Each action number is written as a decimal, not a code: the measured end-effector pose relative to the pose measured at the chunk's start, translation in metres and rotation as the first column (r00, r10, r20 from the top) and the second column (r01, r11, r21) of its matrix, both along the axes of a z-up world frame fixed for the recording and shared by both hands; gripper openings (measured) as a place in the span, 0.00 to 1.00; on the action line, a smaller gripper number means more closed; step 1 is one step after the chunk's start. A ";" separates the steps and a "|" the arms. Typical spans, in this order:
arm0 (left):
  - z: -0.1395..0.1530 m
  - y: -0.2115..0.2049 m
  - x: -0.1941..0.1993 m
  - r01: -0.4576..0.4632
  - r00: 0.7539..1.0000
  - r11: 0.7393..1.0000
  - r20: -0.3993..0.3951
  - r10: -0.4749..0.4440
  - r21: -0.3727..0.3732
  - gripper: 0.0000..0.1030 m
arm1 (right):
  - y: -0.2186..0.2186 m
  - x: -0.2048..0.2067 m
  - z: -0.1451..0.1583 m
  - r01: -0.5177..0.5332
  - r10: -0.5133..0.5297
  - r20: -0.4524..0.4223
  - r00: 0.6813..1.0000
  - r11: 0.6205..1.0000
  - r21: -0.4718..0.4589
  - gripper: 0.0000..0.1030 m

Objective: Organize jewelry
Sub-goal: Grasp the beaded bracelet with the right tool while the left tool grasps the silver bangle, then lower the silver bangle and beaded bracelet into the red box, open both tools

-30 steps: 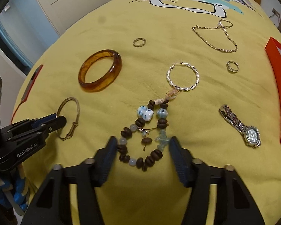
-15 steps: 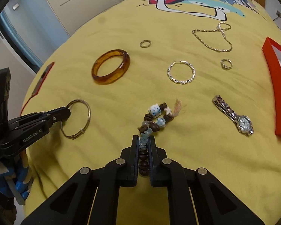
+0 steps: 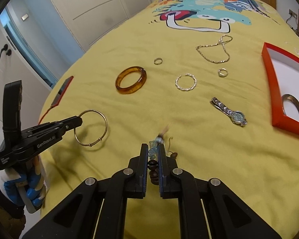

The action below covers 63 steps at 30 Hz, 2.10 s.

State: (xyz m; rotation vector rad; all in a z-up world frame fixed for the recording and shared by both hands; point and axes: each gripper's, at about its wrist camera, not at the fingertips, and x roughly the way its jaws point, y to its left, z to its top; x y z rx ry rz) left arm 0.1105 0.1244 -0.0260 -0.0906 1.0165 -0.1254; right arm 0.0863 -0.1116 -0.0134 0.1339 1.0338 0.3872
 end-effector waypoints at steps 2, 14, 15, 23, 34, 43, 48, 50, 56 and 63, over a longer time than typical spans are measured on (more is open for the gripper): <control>0.006 -0.003 -0.004 0.005 1.000 1.000 0.010 -0.005 -0.001 0.03 | -0.004 -0.007 0.005 -0.001 0.001 0.011 1.000 1.000 0.014 0.08; 0.036 -0.048 -0.028 0.075 0.995 0.997 0.066 -0.075 0.002 0.03 | -0.050 -0.046 0.024 0.024 -0.028 0.061 0.998 0.998 0.064 0.08; 0.038 -0.055 -0.028 0.087 0.994 0.996 0.069 -0.087 0.004 0.03 | -0.056 -0.049 0.025 0.030 -0.034 0.065 0.997 0.997 0.066 0.08; 0.056 -0.126 -0.030 0.218 0.972 0.976 0.089 -0.220 0.023 0.03 | -0.113 -0.071 0.038 0.095 -0.102 0.114 0.988 0.994 0.062 0.08; 0.079 -0.241 -0.004 0.392 0.911 0.919 0.116 -0.395 0.044 0.04 | -0.201 -0.049 0.062 0.243 -0.247 0.177 0.953 0.969 0.043 0.08; 0.082 -0.329 0.066 0.430 0.890 0.899 0.128 -0.437 0.079 0.04 | -0.259 0.025 0.088 0.333 -0.332 0.247 0.910 0.942 0.040 0.08; 0.071 -0.365 0.110 0.415 0.895 0.900 0.116 -0.430 0.131 0.04 | -0.280 0.068 0.083 0.371 -0.369 0.249 0.896 0.928 0.039 0.08; 0.061 -0.377 0.130 0.403 0.903 0.904 0.097 -0.418 0.143 0.04 | -0.288 0.086 0.073 0.387 -0.383 0.231 0.895 0.922 0.029 0.08; 0.029 -0.404 0.156 0.409 0.905 0.895 0.045 -0.423 0.178 0.04 | -0.301 0.110 0.032 0.418 -0.411 0.160 0.898 0.908 -0.015 0.08; 0.001 -0.415 0.165 0.407 0.908 0.888 0.013 -0.419 0.214 0.04 | -0.313 0.110 -0.002 0.425 -0.414 0.120 0.903 0.901 -0.090 0.08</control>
